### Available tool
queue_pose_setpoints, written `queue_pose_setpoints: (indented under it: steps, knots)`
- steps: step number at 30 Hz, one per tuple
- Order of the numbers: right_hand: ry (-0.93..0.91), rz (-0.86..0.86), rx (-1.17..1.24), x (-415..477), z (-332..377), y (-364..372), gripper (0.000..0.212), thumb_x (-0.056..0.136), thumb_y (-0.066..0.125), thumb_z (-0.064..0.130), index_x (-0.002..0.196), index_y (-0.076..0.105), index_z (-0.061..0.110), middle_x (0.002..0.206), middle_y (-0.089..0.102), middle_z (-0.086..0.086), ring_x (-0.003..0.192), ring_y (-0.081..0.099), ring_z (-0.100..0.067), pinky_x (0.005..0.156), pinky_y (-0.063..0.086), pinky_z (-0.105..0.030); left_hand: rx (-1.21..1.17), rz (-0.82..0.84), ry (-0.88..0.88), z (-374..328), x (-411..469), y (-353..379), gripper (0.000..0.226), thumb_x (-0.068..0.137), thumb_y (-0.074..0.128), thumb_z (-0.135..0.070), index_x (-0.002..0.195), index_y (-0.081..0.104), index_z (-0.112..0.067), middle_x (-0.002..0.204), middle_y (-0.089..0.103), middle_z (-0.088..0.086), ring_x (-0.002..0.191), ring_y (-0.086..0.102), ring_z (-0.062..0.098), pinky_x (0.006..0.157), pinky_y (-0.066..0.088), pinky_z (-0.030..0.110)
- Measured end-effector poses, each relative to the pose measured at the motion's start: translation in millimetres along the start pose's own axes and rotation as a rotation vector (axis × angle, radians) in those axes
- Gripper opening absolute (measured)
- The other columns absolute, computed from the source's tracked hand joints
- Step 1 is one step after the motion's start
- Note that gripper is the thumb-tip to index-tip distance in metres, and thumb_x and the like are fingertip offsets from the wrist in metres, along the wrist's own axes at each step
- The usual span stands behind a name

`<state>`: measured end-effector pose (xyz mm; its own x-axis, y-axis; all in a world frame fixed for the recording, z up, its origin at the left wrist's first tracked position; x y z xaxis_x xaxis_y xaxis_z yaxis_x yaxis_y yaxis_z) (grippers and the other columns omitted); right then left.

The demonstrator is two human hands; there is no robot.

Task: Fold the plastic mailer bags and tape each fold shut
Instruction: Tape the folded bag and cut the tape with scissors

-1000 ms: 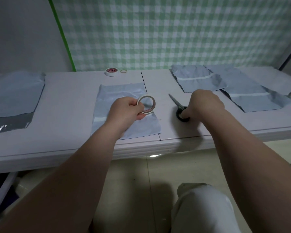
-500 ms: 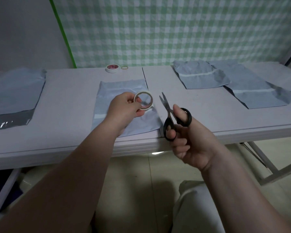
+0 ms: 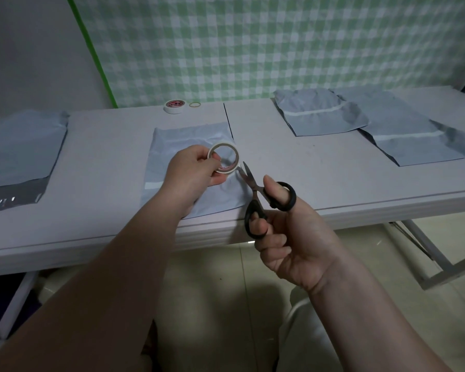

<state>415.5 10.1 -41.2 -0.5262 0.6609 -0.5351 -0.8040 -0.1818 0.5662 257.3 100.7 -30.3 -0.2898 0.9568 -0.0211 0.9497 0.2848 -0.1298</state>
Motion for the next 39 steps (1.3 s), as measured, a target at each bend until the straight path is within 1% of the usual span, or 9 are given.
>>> queue_pose_setpoints:
  steps: [4,6,9,13,24,29,34,39]
  knots:
    - [-0.014,-0.011,0.013,2,3,0,0.041,0.065,0.062,0.054,0.070,0.047,0.017,0.050,0.046,0.003,0.030,0.028,-0.001,0.025,0.022,-0.011,0.010,-0.004,0.001,0,0,0,0.016,0.089,0.053,0.002,0.079,0.060,-0.008,0.083,0.061,0.010,0.076,0.067,0.016,0.073,0.057,0.027]
    - [-0.018,-0.013,0.003,3,4,0,0.040,0.065,0.062,0.054,0.069,0.047,0.017,0.050,0.046,0.003,0.029,0.028,-0.001,0.026,0.021,-0.011,0.029,-0.008,0.005,0,-1,0,0.016,0.089,0.052,0.001,0.079,0.060,-0.008,0.083,0.062,0.010,0.071,0.067,0.012,0.074,0.057,0.027]
    - [-0.035,-0.032,-0.022,5,6,-1,0.039,0.066,0.063,0.054,0.069,0.047,0.018,0.051,0.046,0.003,0.030,0.028,-0.001,0.026,0.021,-0.011,0.059,-0.014,0.006,0,-1,0,0.016,0.090,0.052,-0.001,0.079,0.060,-0.009,0.079,0.062,0.007,0.061,0.067,0.007,0.078,0.058,0.032]
    - [-0.063,-0.066,-0.086,8,6,-3,0.039,0.067,0.065,0.054,0.072,0.048,0.019,0.052,0.047,0.002,0.030,0.027,-0.001,0.026,0.021,-0.011,0.086,-0.026,0.008,-2,-3,1,0.016,0.091,0.052,-0.005,0.077,0.060,-0.009,0.076,0.061,0.006,0.056,0.066,0.004,0.083,0.057,0.038]
    - [-0.092,-0.090,-0.143,9,9,-8,0.041,0.060,0.069,0.052,0.070,0.046,0.019,0.052,0.046,0.002,0.029,0.026,-0.001,0.026,0.019,-0.011,0.106,-0.027,0.010,-4,-6,0,0.017,0.090,0.050,-0.004,0.076,0.059,-0.007,0.074,0.061,0.006,0.055,0.066,0.005,0.084,0.057,0.040]
    - [-0.096,-0.114,-0.231,7,12,-12,0.040,0.066,0.068,0.053,0.065,0.046,0.020,0.053,0.046,0.003,0.031,0.025,-0.002,0.028,0.019,-0.011,0.106,-0.028,0.006,-4,-5,-1,0.017,0.090,0.050,-0.004,0.075,0.059,-0.006,0.077,0.061,0.007,0.055,0.066,0.005,0.082,0.058,0.038]
    - [-0.067,-0.122,-0.281,8,19,-14,0.039,0.071,0.065,0.054,0.063,0.047,0.020,0.052,0.046,0.003,0.030,0.025,-0.002,0.028,0.019,-0.011,0.104,-0.023,0.001,-3,-4,-1,0.017,0.088,0.051,-0.004,0.074,0.059,-0.006,0.077,0.062,0.007,0.057,0.066,0.006,0.083,0.058,0.040]
    - [-0.062,-0.114,-0.320,11,24,-12,0.039,0.068,0.065,0.054,0.062,0.047,0.020,0.051,0.046,0.004,0.030,0.025,-0.001,0.028,0.018,-0.011,0.102,-0.023,-0.006,-4,-5,-1,0.017,0.089,0.050,-0.004,0.075,0.059,-0.007,0.077,0.061,0.007,0.057,0.066,0.006,0.082,0.058,0.038]
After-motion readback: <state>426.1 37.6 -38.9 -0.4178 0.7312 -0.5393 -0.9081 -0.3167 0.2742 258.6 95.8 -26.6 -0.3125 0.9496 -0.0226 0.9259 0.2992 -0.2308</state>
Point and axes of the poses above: each hand's wrist, its own x-axis towards the middle knuckle, its own y-axis out of the palm, z = x × y, the point moved 6 cm from there along x, towards the middle knuckle
